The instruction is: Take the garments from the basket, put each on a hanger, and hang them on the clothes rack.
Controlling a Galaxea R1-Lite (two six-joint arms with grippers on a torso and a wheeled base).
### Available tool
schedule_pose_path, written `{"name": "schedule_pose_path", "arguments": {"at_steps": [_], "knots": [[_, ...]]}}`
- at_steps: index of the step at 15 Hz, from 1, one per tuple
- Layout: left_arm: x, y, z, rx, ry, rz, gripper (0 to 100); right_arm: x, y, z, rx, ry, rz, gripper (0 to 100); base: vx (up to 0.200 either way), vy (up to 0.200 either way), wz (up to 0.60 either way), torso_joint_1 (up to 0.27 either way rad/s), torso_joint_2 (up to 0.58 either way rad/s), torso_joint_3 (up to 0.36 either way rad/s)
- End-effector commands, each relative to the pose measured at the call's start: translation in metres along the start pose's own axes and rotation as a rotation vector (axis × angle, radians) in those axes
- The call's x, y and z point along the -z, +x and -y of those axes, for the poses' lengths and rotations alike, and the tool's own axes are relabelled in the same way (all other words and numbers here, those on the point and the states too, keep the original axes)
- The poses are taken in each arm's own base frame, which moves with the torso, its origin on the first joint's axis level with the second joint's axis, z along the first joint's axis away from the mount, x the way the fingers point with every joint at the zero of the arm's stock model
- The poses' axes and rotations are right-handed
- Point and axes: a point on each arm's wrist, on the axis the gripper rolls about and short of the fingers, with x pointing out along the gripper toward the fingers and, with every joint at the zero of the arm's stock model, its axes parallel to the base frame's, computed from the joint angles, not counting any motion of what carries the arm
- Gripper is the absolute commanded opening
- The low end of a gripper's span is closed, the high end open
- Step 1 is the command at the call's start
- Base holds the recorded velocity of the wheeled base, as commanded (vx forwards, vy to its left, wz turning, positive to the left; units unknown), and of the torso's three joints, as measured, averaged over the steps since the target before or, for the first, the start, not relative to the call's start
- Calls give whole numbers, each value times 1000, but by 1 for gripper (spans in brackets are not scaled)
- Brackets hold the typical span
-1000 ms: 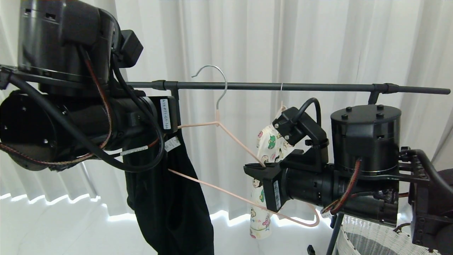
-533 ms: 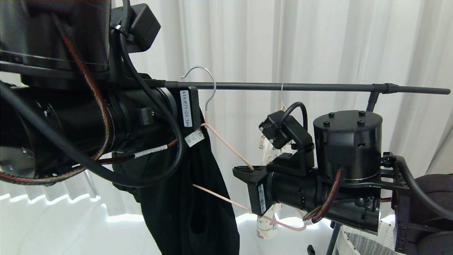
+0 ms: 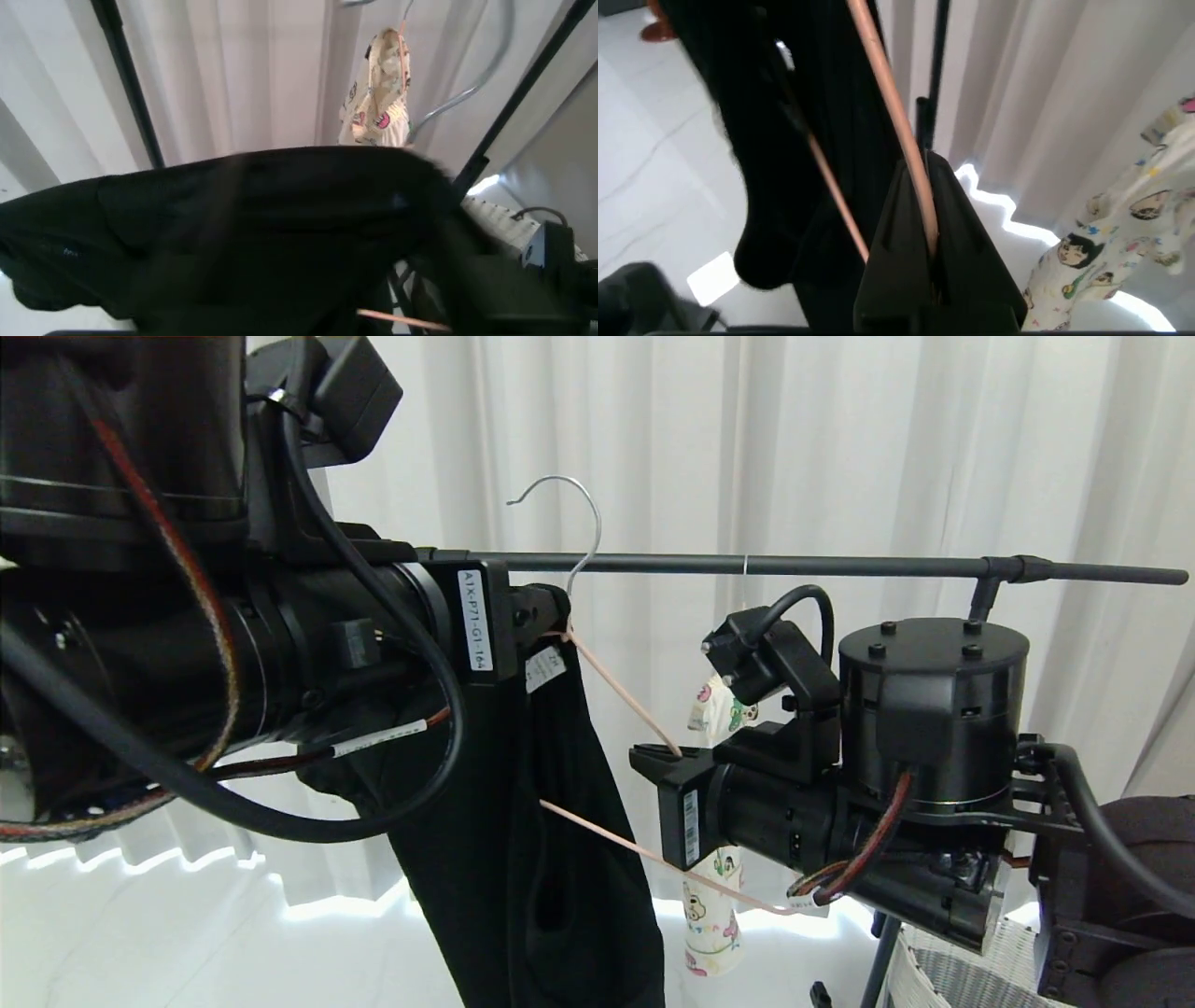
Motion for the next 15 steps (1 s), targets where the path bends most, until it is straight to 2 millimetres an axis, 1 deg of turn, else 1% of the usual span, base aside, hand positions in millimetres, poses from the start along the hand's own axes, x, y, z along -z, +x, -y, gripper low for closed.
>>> {"name": "schedule_pose_path", "arguments": {"at_steps": [1,5,9,12,15], "knots": [[-2,-10,-5,3,-11,18,100,-1,0,1,11,4,23,0,0,0,0,0,0,0],[3,-23,-13,5,-7,22,100,-7,0,5,32,17,81,0,0,0,0,0,0,0],[2,-28,-16,7,-6,30,100,-7,0,7,69,18,90,0,0,0,0,0,0,0],[15,-31,-19,8,78,-1,100,-10,1,8,71,22,117,0,0,0,0,0,0,0],[26,-35,-14,44,122,-28,100,-12,0,9,70,25,133,0,0,0,0,0,0,0]]}}
